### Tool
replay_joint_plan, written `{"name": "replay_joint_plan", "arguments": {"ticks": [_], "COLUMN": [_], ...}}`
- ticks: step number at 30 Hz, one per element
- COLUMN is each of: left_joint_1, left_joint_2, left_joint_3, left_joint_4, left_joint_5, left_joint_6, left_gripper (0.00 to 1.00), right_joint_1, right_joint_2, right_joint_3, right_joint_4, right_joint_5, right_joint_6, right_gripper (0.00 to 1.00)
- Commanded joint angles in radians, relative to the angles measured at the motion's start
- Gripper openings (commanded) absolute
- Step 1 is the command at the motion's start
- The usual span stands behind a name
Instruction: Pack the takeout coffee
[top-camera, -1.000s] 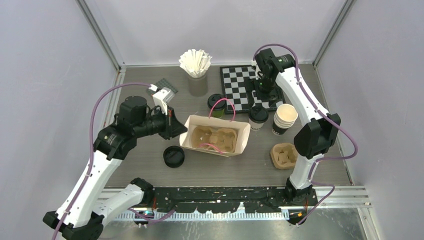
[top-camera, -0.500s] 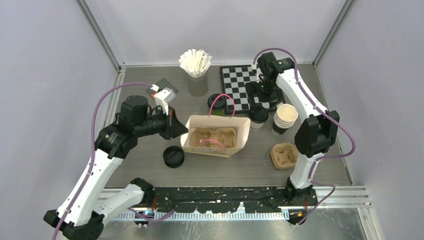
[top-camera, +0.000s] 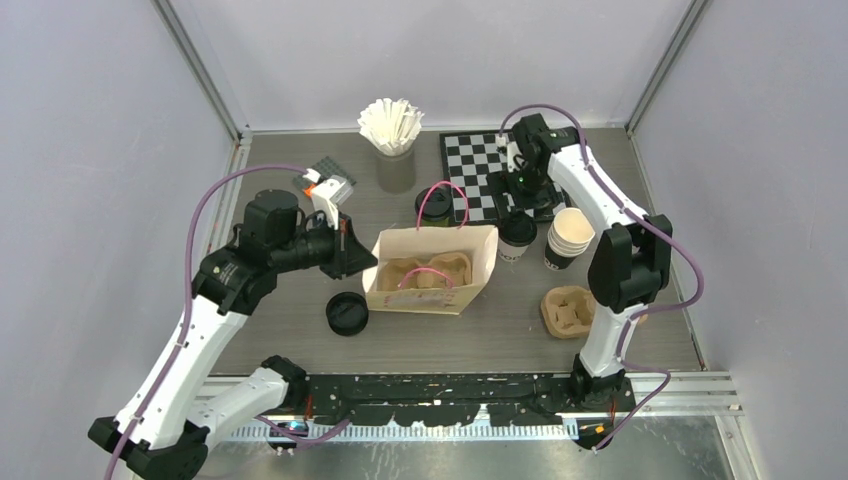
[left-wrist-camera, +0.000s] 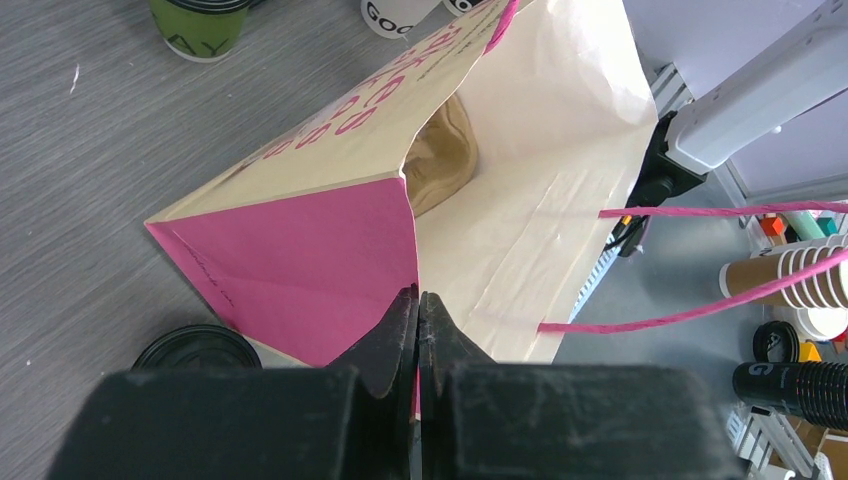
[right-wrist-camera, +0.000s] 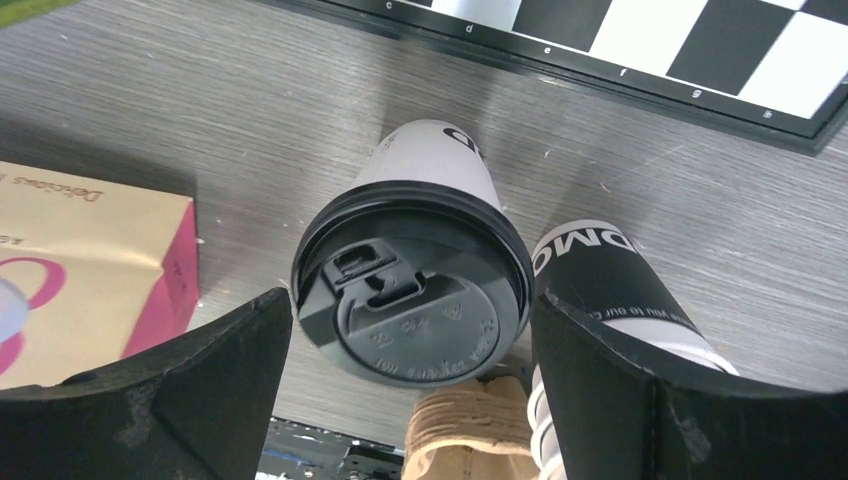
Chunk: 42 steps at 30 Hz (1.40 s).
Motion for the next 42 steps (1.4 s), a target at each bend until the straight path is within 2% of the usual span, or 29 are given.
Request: {"name": "replay_joint_plan", "arguments": {"ticks": [1, 9, 20, 28, 34, 42], "left_joint_1": [0.005, 0.005, 0.006, 0.005, 0.005, 0.006], "left_joint_2": [0.003, 0.011, 0.007, 0.006, 0.004, 0.001], "left_joint_3": [0.026, 0.027, 0.020, 0.018, 0.015, 0.014], "left_joint_4": [0.011, 0.007, 0.006, 0.007, 0.010, 0.011], "left_joint_5": [0.033, 0.040, 0.043, 0.039, 0.040, 0.044], "left_joint_6": [0.019, 0.026, 0.026, 0.022, 0.020, 0.016], "left_gripper": [0.00, 0.00, 0.00, 0.00, 0.00, 0.00], "right_joint_1": [-0.005, -0.004, -0.006, -0.004, -0.003, -0.001], "right_joint_2": [-0.105, -0.220, -0.246, -0.263, -0.300, -0.324], "right_joint_3": [-0.115, -0.296, -0.365, -0.387, -0.397, -0.395], "right_joint_4": [0.170, 0.348, 0.379, 0.363, 0.368, 0.360], "right_joint_5": [-0.014, -0.035, -0.060, -0.006, -0.029, -0.024], "right_joint_6": [-0.056, -0.082, -0.128, -0.158, -0.155, -0.166], "right_gripper": [0.93, 0.93, 0.93, 0.87, 0.92, 0.93]}}
